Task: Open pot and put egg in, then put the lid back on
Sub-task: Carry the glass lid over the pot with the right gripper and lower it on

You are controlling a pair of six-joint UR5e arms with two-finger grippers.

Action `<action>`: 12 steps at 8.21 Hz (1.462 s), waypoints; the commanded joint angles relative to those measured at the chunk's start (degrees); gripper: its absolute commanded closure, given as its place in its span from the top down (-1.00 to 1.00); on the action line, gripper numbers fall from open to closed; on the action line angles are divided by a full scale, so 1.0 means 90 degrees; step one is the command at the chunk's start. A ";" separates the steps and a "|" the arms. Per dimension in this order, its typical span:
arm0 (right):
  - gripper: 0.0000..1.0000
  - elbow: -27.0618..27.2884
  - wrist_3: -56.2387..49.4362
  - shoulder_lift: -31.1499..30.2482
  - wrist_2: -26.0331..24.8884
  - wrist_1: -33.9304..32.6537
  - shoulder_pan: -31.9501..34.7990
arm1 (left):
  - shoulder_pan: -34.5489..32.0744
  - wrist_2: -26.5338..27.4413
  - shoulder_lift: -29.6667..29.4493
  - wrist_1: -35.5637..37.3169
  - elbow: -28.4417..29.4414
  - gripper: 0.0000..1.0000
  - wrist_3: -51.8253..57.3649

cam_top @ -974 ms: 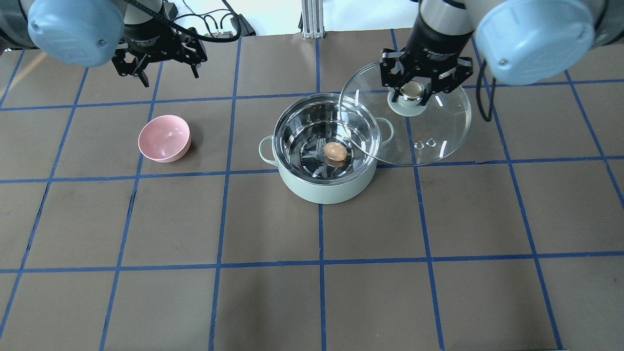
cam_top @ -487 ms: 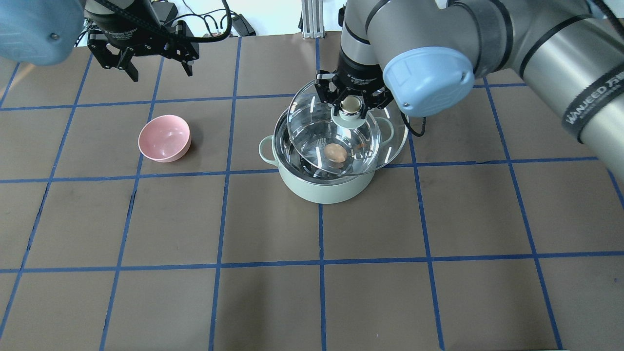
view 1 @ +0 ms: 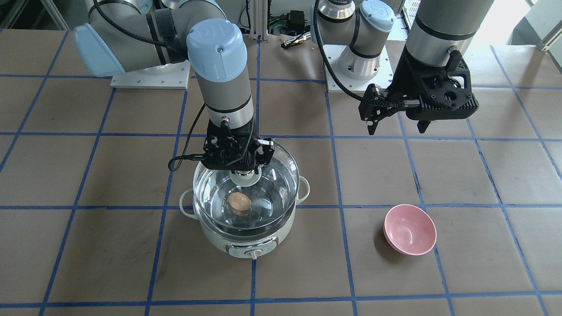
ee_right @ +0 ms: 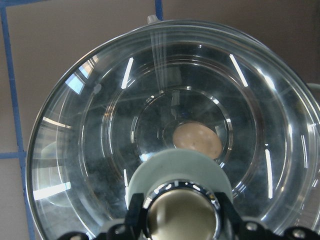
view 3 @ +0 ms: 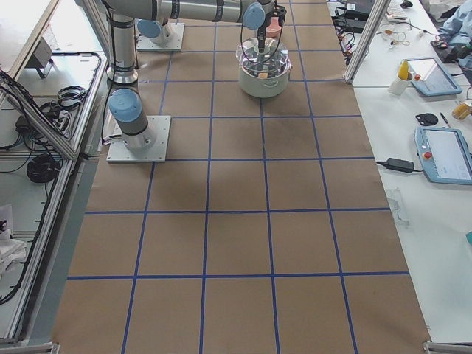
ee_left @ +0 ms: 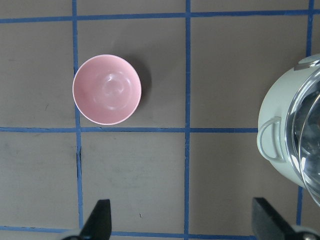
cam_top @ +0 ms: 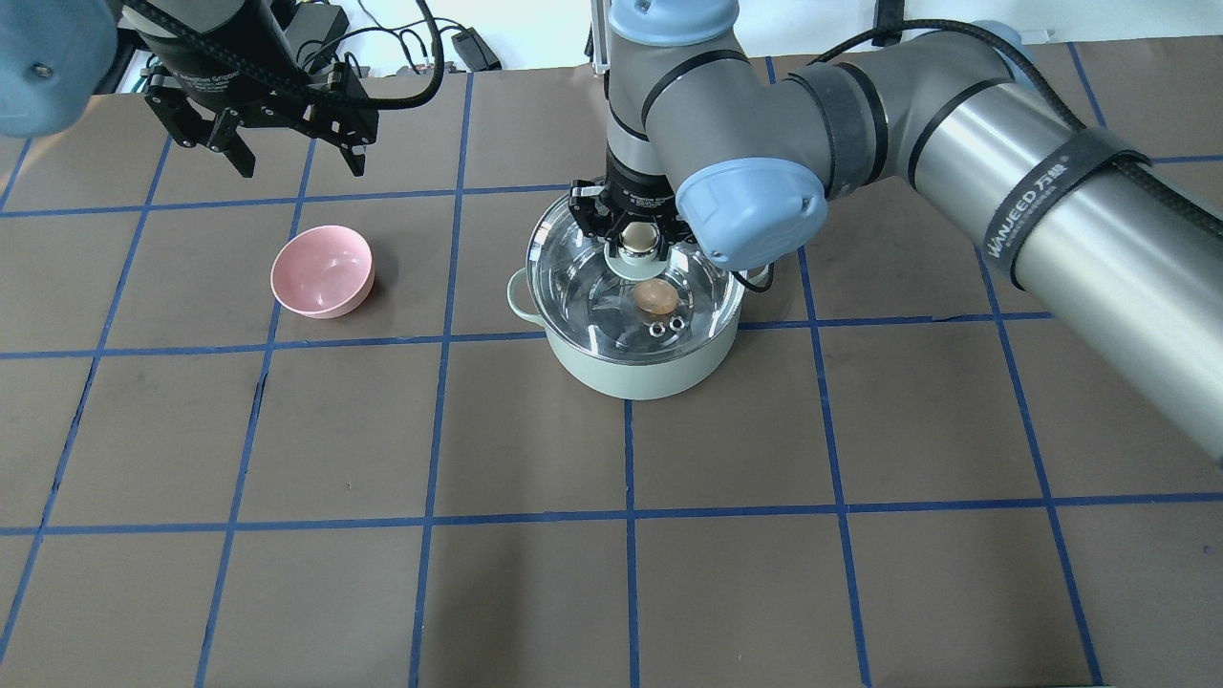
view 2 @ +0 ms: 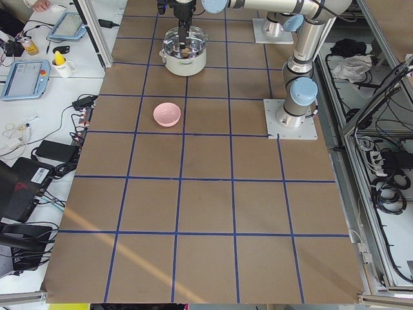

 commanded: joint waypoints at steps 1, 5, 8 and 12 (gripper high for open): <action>-1.00 0.0166 -0.0113 0.0145 -0.0033 -0.0168 0.0048 | -0.0014 -0.0011 -0.0084 0.0305 -0.0009 1.00 0.0011; -1.00 0.0274 -0.0065 0.0136 -0.0082 -0.0304 0.0038 | -0.0082 -0.0505 -0.0056 0.0318 -0.0019 1.00 0.0079; -1.00 0.0235 -0.0152 0.0146 -0.0082 -0.0489 0.0038 | -0.0092 -0.0597 0.0071 0.0345 -0.0446 1.00 0.0118; -1.00 0.0264 -0.0153 0.0165 -0.0278 -0.0480 0.0009 | -0.0072 -0.0587 0.0062 0.0366 -0.0488 1.00 0.0109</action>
